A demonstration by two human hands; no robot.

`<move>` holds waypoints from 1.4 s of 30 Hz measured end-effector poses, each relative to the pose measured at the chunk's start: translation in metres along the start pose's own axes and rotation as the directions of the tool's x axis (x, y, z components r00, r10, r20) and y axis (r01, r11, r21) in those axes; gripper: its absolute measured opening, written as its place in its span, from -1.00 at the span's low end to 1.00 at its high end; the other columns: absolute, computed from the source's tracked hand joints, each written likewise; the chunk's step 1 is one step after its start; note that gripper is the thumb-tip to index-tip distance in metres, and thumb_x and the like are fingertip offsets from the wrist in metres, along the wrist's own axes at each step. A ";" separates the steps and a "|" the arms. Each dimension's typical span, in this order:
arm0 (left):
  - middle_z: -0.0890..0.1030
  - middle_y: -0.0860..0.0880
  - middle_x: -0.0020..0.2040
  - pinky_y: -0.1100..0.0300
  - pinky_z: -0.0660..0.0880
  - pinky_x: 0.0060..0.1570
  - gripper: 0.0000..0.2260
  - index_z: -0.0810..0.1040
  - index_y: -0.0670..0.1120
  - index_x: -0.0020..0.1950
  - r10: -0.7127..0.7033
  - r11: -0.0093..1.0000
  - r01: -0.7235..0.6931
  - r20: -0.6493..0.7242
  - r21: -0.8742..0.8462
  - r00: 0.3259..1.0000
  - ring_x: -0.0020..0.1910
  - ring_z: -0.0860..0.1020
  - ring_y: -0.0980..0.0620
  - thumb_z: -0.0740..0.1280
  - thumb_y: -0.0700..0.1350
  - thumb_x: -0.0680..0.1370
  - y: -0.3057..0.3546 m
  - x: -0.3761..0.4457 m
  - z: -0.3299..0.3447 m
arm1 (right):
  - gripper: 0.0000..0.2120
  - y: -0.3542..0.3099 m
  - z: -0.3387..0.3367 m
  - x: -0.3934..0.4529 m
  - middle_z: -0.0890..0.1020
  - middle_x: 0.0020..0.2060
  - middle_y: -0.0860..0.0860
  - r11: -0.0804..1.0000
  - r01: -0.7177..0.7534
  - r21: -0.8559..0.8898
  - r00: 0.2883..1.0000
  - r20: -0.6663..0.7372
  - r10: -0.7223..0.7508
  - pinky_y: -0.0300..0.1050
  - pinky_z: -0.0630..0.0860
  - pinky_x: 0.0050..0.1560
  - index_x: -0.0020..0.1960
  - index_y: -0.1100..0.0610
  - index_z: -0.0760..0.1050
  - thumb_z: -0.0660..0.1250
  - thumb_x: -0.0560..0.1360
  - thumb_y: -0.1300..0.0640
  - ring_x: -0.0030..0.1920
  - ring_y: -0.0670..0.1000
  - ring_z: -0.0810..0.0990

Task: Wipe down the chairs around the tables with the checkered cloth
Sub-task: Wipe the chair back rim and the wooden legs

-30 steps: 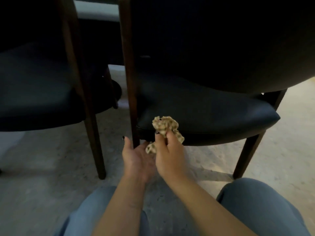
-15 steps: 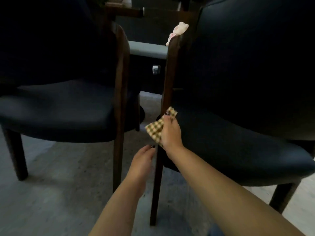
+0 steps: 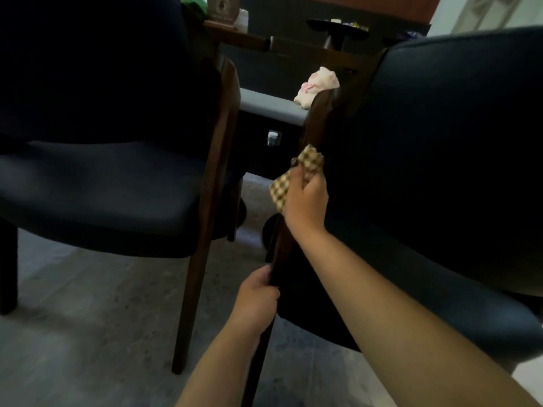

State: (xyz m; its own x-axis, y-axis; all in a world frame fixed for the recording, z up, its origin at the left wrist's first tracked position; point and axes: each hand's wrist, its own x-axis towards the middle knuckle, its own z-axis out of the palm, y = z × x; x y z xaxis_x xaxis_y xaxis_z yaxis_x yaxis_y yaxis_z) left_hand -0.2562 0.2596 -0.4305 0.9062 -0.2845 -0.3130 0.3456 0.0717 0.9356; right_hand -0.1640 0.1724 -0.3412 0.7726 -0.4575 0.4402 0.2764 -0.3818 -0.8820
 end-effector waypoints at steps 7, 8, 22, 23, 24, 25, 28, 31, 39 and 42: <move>0.70 -0.08 -0.10 0.15 0.59 -0.25 -0.68 0.57 -0.06 0.20 -0.047 0.994 0.041 -0.056 -0.100 0.997 -0.10 0.68 -0.04 0.26 -0.29 0.50 -0.008 0.031 0.004 | -0.80 0.042 -0.025 -0.059 0.58 0.05 -0.05 0.939 -0.186 -0.288 0.923 0.277 0.268 -0.20 0.51 0.04 0.19 0.01 0.43 0.22 0.59 0.02 0.02 -0.10 0.56; 0.70 -0.10 -0.10 0.13 0.58 -0.23 -0.67 0.58 -0.06 0.19 -0.069 0.990 0.062 -0.053 -0.128 0.996 -0.09 0.68 -0.09 0.25 -0.29 0.49 -0.009 0.035 0.003 | -0.81 0.035 -0.035 -0.054 0.58 0.00 -0.02 0.878 -0.155 -0.453 0.883 0.334 0.329 -0.23 0.49 -0.11 0.16 0.04 0.46 0.21 0.59 0.02 -0.06 -0.08 0.56; 0.46 -0.06 0.35 0.18 0.40 0.18 -0.46 0.29 -0.17 0.49 -0.043 0.975 0.053 -0.050 0.218 0.998 0.30 0.46 -0.01 0.37 -0.16 0.55 -0.029 0.056 -0.025 | -0.75 -0.012 -0.051 -0.027 0.58 -0.01 0.17 -0.009 0.852 -0.523 0.405 0.671 -0.620 -0.12 0.45 -0.59 0.10 0.16 0.25 0.32 0.55 0.21 -0.41 0.02 0.52; 0.52 0.00 0.23 0.19 0.41 0.14 -0.52 0.34 -0.18 0.45 -0.033 0.974 0.040 -0.037 0.225 0.999 0.20 0.50 0.03 0.36 -0.17 0.56 -0.032 0.058 -0.024 | -0.75 -0.014 -0.048 -0.024 0.59 0.03 0.18 -0.053 0.861 -0.506 0.347 0.661 -0.665 -0.15 0.44 -0.59 0.07 0.17 0.28 0.35 0.53 0.22 -0.41 0.01 0.52; 0.54 0.08 0.07 0.23 0.41 0.05 -0.61 0.41 -0.17 0.38 -0.024 0.974 0.030 -0.028 0.226 0.999 0.04 0.53 0.11 0.35 -0.17 0.57 -0.035 0.060 -0.025 | -0.76 -0.016 -0.042 -0.022 0.59 0.04 0.19 -0.089 0.874 -0.477 0.288 0.658 -0.696 -0.16 0.43 -0.58 0.05 0.17 0.31 0.37 0.52 0.23 -0.41 0.00 0.52; 0.51 0.15 -0.08 0.29 0.42 -0.05 -0.71 0.48 -0.13 0.28 -0.006 0.973 0.013 -0.033 0.229 0.999 -0.10 0.50 0.20 0.35 -0.17 0.57 -0.039 0.061 -0.026 | -0.79 -0.018 -0.034 -0.021 0.60 0.05 0.20 -0.113 0.890 -0.442 0.246 0.673 -0.698 -0.17 0.43 -0.57 0.02 0.18 0.35 0.38 0.50 0.22 -0.41 0.00 0.52; 0.45 0.23 -0.25 0.49 0.37 -0.38 -0.85 0.45 0.04 -0.18 0.017 0.967 -0.007 -0.035 0.256 0.999 -0.29 0.42 0.34 0.36 -0.10 0.57 -0.046 0.063 -0.029 | -0.84 -0.021 -0.010 -0.015 0.62 0.04 0.09 -0.255 0.874 -0.415 0.240 0.822 -0.516 -0.20 0.45 -0.54 -0.08 0.10 0.56 0.39 0.47 0.01 -0.33 -0.03 0.57; 0.59 0.18 -0.20 0.42 0.45 -0.33 -0.88 0.50 0.13 -0.15 0.048 0.971 -0.046 -0.002 0.235 0.999 -0.24 0.56 0.28 0.37 -0.03 0.56 -0.052 0.066 -0.030 | -0.74 -0.012 0.009 -0.010 0.51 0.11 0.04 -0.399 0.830 -0.390 0.335 0.920 -0.203 -0.15 0.43 -0.19 0.05 0.09 0.56 0.18 0.59 -0.04 0.00 0.03 0.51; 0.64 0.14 -0.18 0.25 0.57 -0.22 -0.96 0.53 0.13 -0.03 0.147 0.978 -0.141 -0.028 0.154 0.989 -0.22 0.60 0.27 0.35 0.04 0.54 -0.058 0.069 -0.023 | -0.75 0.001 0.012 -0.021 0.53 0.09 0.10 -0.365 0.931 -0.003 0.077 0.979 0.187 -0.03 0.43 -0.04 0.18 0.17 0.50 0.14 0.60 0.14 0.02 0.12 0.52; 0.63 0.13 -0.12 0.14 0.59 -0.10 -0.91 0.48 0.12 0.03 0.149 0.977 -0.147 -0.002 0.157 0.989 -0.14 0.60 0.21 0.33 0.05 0.55 -0.058 0.068 -0.025 | -0.71 0.007 0.011 -0.029 0.56 0.09 0.07 -0.427 0.904 0.008 0.177 0.903 0.392 -0.03 0.40 0.03 0.14 0.09 0.57 0.13 0.58 0.03 0.06 0.12 0.50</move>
State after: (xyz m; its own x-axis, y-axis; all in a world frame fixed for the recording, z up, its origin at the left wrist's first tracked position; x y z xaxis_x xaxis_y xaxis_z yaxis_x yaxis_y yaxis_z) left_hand -0.2087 0.2597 -0.5104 0.9481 -0.2685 -0.1703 0.1661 -0.0385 0.9854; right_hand -0.1783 0.1917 -0.3616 0.7611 0.4943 -0.4201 0.5854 -0.2445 0.7730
